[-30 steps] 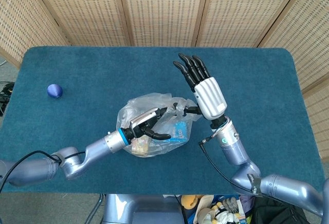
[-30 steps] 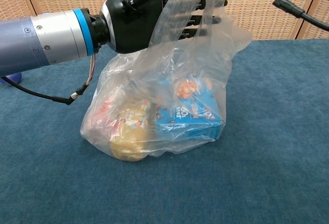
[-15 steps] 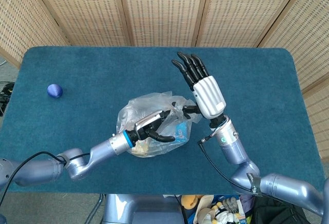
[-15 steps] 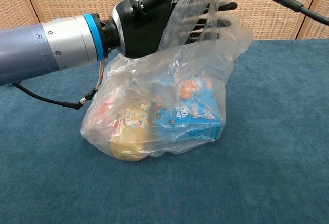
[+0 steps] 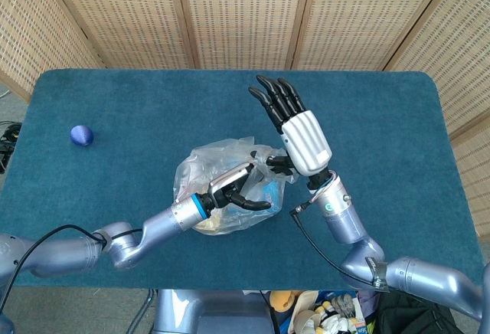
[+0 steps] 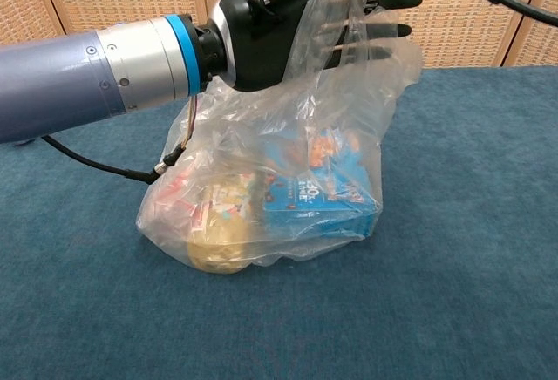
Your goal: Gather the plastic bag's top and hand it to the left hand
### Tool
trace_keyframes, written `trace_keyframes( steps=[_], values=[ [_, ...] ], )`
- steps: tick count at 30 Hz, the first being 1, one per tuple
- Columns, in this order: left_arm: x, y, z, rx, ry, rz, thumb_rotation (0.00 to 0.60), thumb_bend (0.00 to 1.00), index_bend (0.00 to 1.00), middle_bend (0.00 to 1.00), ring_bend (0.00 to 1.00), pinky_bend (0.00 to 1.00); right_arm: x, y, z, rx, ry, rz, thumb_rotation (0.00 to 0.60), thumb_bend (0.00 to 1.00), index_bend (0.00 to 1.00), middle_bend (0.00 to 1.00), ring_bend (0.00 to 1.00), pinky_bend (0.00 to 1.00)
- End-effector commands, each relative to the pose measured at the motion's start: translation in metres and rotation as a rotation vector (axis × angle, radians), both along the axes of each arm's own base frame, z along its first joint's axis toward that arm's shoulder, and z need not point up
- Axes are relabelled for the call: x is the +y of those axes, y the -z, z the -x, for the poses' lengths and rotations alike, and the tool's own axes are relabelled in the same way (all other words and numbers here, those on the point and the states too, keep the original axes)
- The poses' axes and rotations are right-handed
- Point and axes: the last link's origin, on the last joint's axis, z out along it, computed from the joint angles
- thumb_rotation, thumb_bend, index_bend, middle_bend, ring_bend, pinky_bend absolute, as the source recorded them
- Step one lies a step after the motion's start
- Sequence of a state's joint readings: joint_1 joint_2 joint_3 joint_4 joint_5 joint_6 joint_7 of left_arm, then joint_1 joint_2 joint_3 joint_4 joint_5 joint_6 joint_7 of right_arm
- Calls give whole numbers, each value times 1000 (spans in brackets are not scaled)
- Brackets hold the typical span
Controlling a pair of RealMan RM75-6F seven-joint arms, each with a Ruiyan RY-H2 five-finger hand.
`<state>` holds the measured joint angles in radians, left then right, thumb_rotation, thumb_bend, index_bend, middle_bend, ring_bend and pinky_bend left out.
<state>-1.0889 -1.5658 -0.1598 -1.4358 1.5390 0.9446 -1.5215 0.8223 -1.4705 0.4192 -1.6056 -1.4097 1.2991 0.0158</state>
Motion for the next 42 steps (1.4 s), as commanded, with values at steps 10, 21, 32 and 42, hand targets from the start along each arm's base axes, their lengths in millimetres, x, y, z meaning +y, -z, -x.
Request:
trace_keyframes(
  steps=[10, 21, 32, 42],
  values=[
    [0, 5, -12, -20, -21, -7, 453, 185, 271, 131, 140, 43, 4, 2, -5, 1, -14, -12, 600, 0, 2, 0, 0, 0],
    [2, 10, -16, -12, -47, 11, 452, 185, 271, 133, 140, 40, 3, -5, -14, -18, -18, -10, 600, 0, 2, 0, 0, 0],
    [2, 4, -22, -43, -62, 13, 452, 187, 276, 145, 152, 48, 2, -1, -15, 0, -6, -22, 600, 0, 2, 0, 0, 0],
    [-2, 2, -30, -80, -54, 53, 432, 148, 275, 145, 157, 52, 3, -2, -17, 4, -4, -30, 600, 0, 2, 0, 0, 0]
  ],
)
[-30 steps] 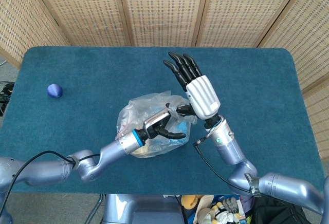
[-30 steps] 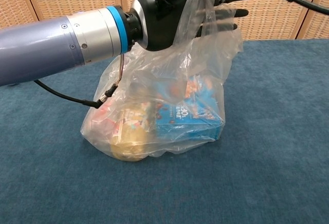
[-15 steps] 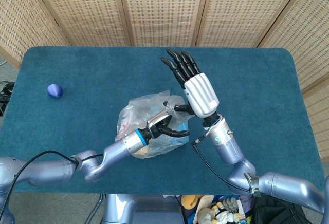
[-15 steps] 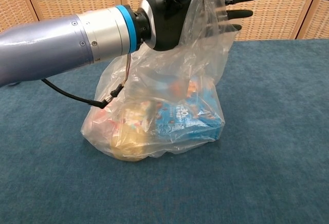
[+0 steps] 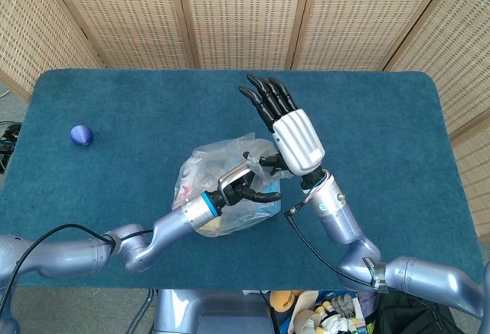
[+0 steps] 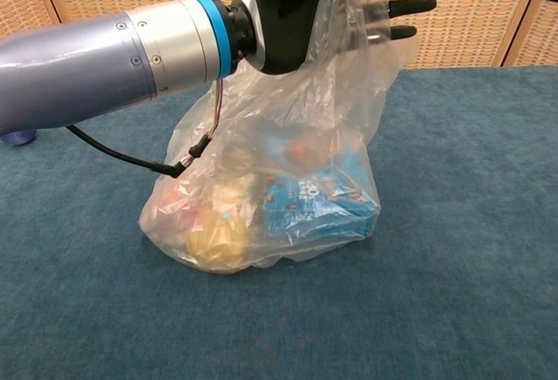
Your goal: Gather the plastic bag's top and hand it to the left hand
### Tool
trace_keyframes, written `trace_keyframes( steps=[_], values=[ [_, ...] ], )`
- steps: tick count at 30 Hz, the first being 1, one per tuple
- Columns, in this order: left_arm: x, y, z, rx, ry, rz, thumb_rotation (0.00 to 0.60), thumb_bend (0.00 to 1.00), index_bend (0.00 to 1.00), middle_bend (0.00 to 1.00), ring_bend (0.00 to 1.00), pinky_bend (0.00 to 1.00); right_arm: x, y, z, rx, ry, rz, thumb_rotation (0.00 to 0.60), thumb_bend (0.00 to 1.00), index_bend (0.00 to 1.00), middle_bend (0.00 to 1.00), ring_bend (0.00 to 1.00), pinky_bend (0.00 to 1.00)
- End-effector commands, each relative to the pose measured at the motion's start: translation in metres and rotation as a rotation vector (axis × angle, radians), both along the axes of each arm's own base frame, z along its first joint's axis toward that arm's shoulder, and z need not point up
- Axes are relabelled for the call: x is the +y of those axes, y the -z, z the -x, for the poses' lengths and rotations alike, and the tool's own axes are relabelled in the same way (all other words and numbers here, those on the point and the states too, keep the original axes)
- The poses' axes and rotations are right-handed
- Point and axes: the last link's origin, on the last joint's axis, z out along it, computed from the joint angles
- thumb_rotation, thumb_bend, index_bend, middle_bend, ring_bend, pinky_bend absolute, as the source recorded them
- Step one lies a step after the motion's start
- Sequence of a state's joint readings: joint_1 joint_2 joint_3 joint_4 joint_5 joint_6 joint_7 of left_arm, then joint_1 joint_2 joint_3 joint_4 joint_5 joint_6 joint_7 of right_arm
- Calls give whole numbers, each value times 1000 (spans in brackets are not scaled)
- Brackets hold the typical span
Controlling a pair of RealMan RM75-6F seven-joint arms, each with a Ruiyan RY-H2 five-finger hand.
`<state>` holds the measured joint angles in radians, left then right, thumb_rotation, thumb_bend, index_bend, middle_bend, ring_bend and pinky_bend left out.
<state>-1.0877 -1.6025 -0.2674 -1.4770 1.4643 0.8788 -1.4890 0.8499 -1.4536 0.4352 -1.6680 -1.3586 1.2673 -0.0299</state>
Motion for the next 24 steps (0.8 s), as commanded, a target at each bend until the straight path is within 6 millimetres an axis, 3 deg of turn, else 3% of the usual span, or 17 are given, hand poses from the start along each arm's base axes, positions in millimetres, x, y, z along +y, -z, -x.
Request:
trace_keyframes(
  steps=[1, 8, 15, 24],
  values=[
    [-2, 1, -3, -10, 6, 17, 429, 147, 275, 144, 157, 52, 0, 0, -1, 3, -1, 2, 600, 0, 2, 0, 0, 0],
    [-5, 0, -8, -44, 11, 41, 429, 149, 276, 148, 160, 50, -2, -1, -1, 21, 14, 5, 600, 0, 2, 0, 0, 0],
    [-3, -1, -7, -41, 5, 20, 385, 148, 290, 171, 164, 38, -1, -7, 1, 25, 22, 9, 600, 0, 0, 0, 0, 0],
    [-1, 0, -7, -33, -2, 10, 394, 150, 294, 181, 170, 43, 3, -15, 3, 76, 19, 3, 600, 0, 0, 0, 0, 0]
  ],
)
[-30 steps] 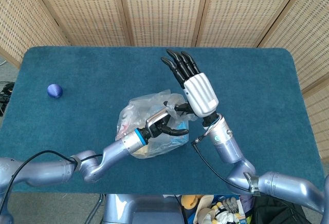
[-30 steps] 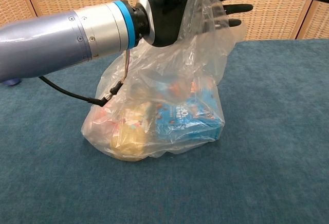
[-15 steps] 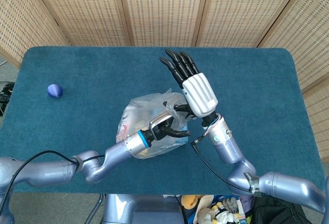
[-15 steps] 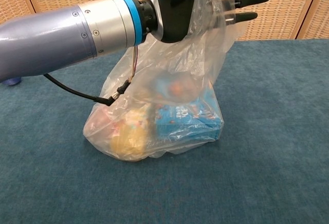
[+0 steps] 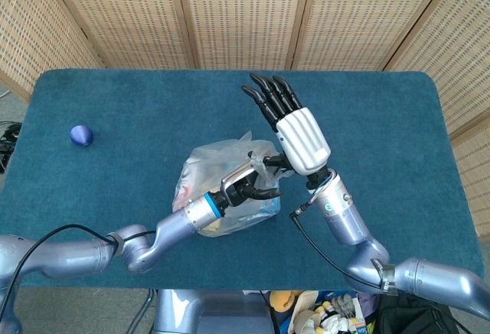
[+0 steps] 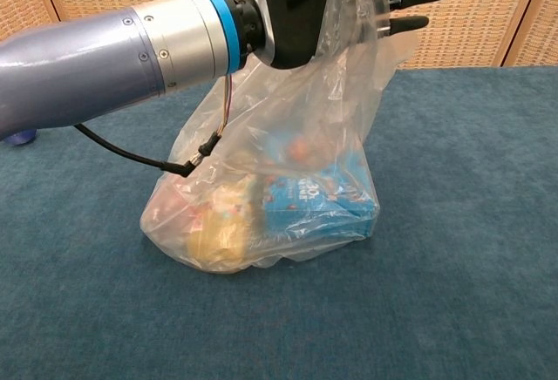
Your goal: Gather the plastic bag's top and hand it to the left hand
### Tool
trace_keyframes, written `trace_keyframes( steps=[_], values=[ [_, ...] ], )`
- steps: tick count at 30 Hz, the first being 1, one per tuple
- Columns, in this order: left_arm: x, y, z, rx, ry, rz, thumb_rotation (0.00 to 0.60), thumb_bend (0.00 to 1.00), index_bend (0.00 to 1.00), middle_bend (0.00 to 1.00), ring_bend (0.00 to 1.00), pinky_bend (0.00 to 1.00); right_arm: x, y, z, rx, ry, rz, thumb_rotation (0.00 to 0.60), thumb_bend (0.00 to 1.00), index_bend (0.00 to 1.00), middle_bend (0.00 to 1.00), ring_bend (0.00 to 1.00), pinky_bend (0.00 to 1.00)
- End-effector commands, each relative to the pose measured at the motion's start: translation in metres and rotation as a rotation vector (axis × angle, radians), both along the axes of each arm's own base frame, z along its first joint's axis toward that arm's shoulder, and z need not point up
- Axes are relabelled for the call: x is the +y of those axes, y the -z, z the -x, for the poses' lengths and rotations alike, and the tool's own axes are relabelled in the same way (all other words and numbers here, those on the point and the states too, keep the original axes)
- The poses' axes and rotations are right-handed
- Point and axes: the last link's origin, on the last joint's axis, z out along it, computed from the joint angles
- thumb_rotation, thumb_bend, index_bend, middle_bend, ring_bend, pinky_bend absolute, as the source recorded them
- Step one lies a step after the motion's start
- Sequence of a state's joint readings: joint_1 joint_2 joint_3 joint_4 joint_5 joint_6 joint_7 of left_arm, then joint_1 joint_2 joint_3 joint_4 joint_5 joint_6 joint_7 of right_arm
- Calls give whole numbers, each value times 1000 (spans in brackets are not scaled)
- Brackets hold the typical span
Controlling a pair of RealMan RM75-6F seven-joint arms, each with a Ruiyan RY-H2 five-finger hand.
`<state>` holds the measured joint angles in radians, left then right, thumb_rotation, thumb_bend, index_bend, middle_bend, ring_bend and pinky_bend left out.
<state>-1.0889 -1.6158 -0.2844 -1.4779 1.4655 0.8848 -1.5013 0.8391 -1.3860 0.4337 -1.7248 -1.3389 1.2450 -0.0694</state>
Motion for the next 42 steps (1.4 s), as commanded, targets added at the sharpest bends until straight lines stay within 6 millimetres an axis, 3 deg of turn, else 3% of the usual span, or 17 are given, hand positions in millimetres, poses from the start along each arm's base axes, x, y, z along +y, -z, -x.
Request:
trace_keyframes(
  steps=[1, 12, 28, 34, 38, 42],
  values=[
    [0, 0, 0, -1, 1, 0, 396, 149, 296, 181, 171, 43, 1, -4, 1, 26, 15, -7, 600, 0, 0, 0, 0, 0],
    [-1, 0, -4, 9, 8, 0, 409, 149, 304, 189, 173, 45, 2, -27, -6, 180, 80, 2, 600, 0, 0, 0, 0, 0],
    [5, -6, -12, 22, -4, 0, 429, 151, 307, 194, 176, 47, 24, -70, -25, 407, 145, -10, 600, 0, 0, 0, 0, 0],
    [7, -5, -9, 24, -18, 4, 436, 150, 307, 195, 177, 49, 31, -94, -16, 471, 201, 38, 600, 0, 0, 0, 0, 0],
    [8, -4, -8, 22, -22, 9, 440, 149, 308, 195, 177, 50, 23, -106, -11, 465, 197, 94, 600, 0, 0, 0, 0, 0],
    [8, -4, -9, 18, -23, 9, 449, 150, 308, 196, 178, 50, 13, -119, 7, 431, 193, 150, 600, 0, 0, 0, 0, 0]
  ],
)
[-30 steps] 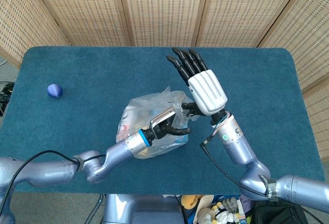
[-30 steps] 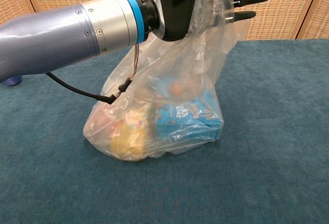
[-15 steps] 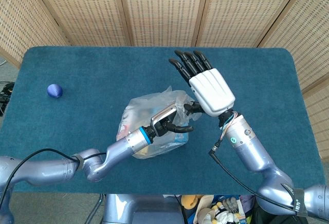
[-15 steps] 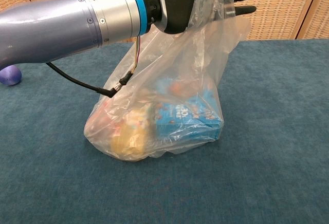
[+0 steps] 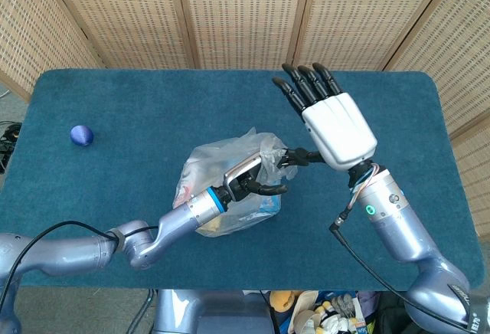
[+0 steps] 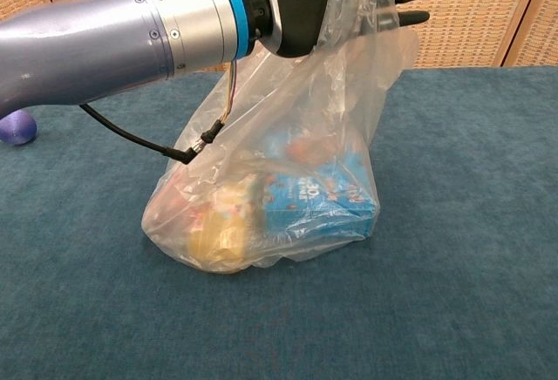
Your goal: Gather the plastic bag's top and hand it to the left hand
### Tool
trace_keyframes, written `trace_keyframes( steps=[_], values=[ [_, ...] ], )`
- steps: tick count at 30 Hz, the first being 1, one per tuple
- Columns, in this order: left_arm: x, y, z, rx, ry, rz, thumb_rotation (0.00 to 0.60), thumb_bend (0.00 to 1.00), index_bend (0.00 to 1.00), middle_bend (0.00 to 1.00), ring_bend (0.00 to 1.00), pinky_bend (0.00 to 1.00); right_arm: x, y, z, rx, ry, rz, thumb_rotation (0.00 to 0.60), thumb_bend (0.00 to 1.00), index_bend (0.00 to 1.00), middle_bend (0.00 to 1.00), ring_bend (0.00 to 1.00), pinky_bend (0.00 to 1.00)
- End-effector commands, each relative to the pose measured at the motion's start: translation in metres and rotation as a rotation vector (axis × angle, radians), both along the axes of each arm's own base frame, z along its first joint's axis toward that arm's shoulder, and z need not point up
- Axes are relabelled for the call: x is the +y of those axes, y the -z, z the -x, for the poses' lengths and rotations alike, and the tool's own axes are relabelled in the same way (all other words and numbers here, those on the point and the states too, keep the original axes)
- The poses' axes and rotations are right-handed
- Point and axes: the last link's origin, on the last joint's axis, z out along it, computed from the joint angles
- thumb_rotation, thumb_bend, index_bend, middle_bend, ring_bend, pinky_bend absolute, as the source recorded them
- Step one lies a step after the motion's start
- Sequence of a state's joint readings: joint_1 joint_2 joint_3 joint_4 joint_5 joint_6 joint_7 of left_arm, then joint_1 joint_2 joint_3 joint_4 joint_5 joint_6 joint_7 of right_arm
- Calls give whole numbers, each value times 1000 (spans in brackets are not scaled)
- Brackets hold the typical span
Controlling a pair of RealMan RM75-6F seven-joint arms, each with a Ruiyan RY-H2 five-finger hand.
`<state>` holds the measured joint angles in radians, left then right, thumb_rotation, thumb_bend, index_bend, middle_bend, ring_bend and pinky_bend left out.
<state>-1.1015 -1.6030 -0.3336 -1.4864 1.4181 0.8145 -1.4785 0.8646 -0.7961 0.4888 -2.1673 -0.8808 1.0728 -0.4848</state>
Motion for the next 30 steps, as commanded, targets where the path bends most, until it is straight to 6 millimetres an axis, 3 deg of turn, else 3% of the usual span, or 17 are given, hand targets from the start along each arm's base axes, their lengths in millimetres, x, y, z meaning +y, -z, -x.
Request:
trace_keyframes(
  steps=[1, 11, 17, 24, 30],
  values=[
    [0, 0, 0, -1, 0, 0, 450, 150, 309, 196, 178, 50, -12, -18, 23, -24, -10, 70, 600, 0, 0, 0, 0, 0],
    [-2, -1, -2, -8, -2, -4, 469, 152, 313, 198, 178, 59, -32, -46, 77, -49, 12, 175, 600, 0, 0, 0, 0, 0],
    [-2, -6, -4, -19, -3, -12, 480, 152, 317, 208, 184, 90, -29, -51, 146, -82, 123, 214, 600, 0, 0, 0, 0, 0],
    [-3, -16, -8, -33, 6, -25, 494, 152, 328, 222, 189, 135, 7, -20, 213, -128, 226, 135, 600, 0, 0, 0, 0, 0],
    [-7, -25, -12, -46, 11, -37, 509, 153, 337, 224, 189, 144, 33, 19, 249, -138, 276, 98, 600, 0, 0, 0, 0, 0]
  ],
)
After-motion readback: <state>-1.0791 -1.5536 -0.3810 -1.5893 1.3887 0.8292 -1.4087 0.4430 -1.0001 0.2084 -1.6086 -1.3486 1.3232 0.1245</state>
